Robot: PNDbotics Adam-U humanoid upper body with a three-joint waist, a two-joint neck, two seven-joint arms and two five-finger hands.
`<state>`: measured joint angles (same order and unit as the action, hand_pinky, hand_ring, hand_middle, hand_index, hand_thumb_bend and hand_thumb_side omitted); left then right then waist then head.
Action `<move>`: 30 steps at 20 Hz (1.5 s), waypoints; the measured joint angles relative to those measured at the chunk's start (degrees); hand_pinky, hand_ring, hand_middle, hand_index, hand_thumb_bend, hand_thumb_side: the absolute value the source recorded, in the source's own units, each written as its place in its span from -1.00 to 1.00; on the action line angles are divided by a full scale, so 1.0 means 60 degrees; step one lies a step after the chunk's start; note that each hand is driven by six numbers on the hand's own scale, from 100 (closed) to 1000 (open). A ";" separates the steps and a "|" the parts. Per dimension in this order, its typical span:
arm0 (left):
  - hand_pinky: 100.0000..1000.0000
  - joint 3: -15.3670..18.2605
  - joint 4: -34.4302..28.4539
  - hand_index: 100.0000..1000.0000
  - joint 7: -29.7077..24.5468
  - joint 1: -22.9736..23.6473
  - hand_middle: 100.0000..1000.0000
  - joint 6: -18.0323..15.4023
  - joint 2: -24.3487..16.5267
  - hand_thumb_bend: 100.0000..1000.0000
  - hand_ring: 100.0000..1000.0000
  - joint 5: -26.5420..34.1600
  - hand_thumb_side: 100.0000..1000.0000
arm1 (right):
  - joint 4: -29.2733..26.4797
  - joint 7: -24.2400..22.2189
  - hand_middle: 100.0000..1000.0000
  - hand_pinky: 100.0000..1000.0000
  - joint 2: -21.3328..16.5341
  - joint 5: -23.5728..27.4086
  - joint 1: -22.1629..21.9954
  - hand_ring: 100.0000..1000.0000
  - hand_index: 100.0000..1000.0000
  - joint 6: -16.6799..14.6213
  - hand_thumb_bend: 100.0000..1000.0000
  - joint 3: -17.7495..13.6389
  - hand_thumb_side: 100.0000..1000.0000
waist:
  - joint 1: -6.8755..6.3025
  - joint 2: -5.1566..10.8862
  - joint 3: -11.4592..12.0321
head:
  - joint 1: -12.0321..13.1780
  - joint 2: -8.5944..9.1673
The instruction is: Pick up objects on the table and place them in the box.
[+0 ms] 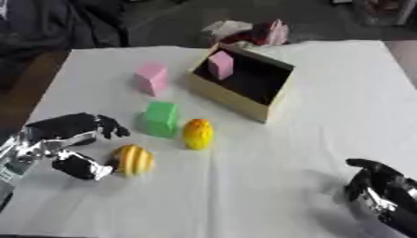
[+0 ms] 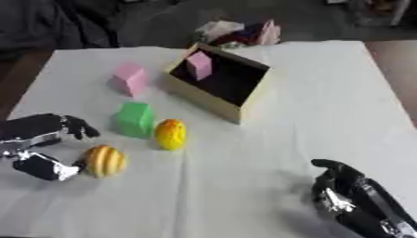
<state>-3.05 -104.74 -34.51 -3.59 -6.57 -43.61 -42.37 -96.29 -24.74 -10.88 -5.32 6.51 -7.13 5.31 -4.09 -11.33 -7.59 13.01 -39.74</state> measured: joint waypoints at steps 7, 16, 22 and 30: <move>0.62 -0.0282 0.0365 0.79 0.0239 -0.0019 0.54 -0.0259 0.0260 -0.69 0.49 -0.0666 -0.33 | 0.0000 0.0007 -0.13 0.30 0.0001 0.0005 0.0000 -0.17 0.64 0.0003 -1.00 0.0000 -0.21 | 0.0023 0.0000 -0.0019 | -0.0014 0.0006; 0.58 -0.0399 0.0697 0.71 0.0417 -0.0071 0.45 -0.0396 0.0464 -0.76 0.43 -0.0933 -0.36 | -0.0449 0.0186 -0.13 0.30 0.0002 0.0628 0.0002 -0.17 0.64 -0.0070 -1.00 -0.0248 -0.30 | 0.0029 0.0002 -0.0069 | -0.0080 0.0011; 0.34 -0.0398 0.0739 0.39 0.0527 -0.0078 0.01 -0.0482 0.0477 -1.00 0.06 -0.0924 -0.49 | -0.1067 0.0375 -0.13 0.30 -0.0001 0.1180 0.0001 -0.16 0.64 0.0033 -1.00 -0.0602 -0.32 | 0.0023 0.0009 -0.0111 | -0.0080 0.0013; 0.16 -0.0279 -0.0039 0.08 0.1474 -0.0296 -0.32 -0.0506 0.0457 -1.00 -0.23 -0.0078 -0.63 | -0.1269 0.0507 -0.13 0.30 -0.0003 0.1307 0.0000 -0.17 0.64 0.0110 -1.00 -0.0766 -0.33 | 0.0001 0.0009 -0.0129 | -0.0092 0.0081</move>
<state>-4.73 -104.98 -25.66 -5.37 -9.60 -40.86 -42.83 -103.91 -21.70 -10.89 2.52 6.51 -6.47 0.71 -4.08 -11.27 -8.37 12.45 -39.26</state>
